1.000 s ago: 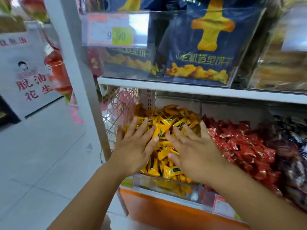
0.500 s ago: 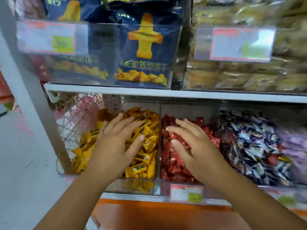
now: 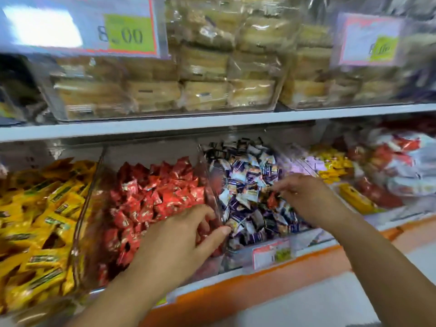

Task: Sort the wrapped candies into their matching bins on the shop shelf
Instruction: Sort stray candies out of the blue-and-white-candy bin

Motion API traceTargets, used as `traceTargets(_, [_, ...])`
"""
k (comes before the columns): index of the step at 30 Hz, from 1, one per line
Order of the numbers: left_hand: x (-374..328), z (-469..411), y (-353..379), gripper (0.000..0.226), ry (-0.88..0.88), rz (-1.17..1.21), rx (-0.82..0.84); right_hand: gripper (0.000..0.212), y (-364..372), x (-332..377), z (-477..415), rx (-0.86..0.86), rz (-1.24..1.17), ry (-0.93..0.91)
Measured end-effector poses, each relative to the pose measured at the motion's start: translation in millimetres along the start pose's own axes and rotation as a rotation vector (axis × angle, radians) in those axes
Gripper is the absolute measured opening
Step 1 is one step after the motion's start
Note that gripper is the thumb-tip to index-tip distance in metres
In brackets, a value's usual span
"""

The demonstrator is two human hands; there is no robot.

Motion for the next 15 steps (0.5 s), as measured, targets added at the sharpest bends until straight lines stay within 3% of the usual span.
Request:
traceTargets(2, [-4,-6,6,0.059,-0.024,0.004,0.03,0.027,8,3,-5,0.1,0.023,-0.015])
traceTargets(5, [-6,-12,8,0.047,-0.072,0.052,0.103,0.049,24,1,-13,0.21,0.183,-0.028])
traceTargets(9, [-8,-13,8,0.046,-0.079,0.038,0.171,0.041,22,0,-24,0.166,0.156,-0.03])
traceTargets(12, [-9,-12,8,0.045,-0.074,0.072,0.183,0.05,11,-1,-26,0.163,0.09,-0.036])
traceTargets(15, [-10,-13,9,0.041,-0.069,0.126,0.193,0.042,-2,17,-19,0.063,-0.08,-0.063])
Point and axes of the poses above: each hand's wrist, its own z-axis away from the middle knuckle, its own y-axis out of the palm, x = y × z, the point moved 3 cm from there along -z, towards the middle knuckle, and after that the axes turned 7 degrees about -z, right-handed, at the moved point
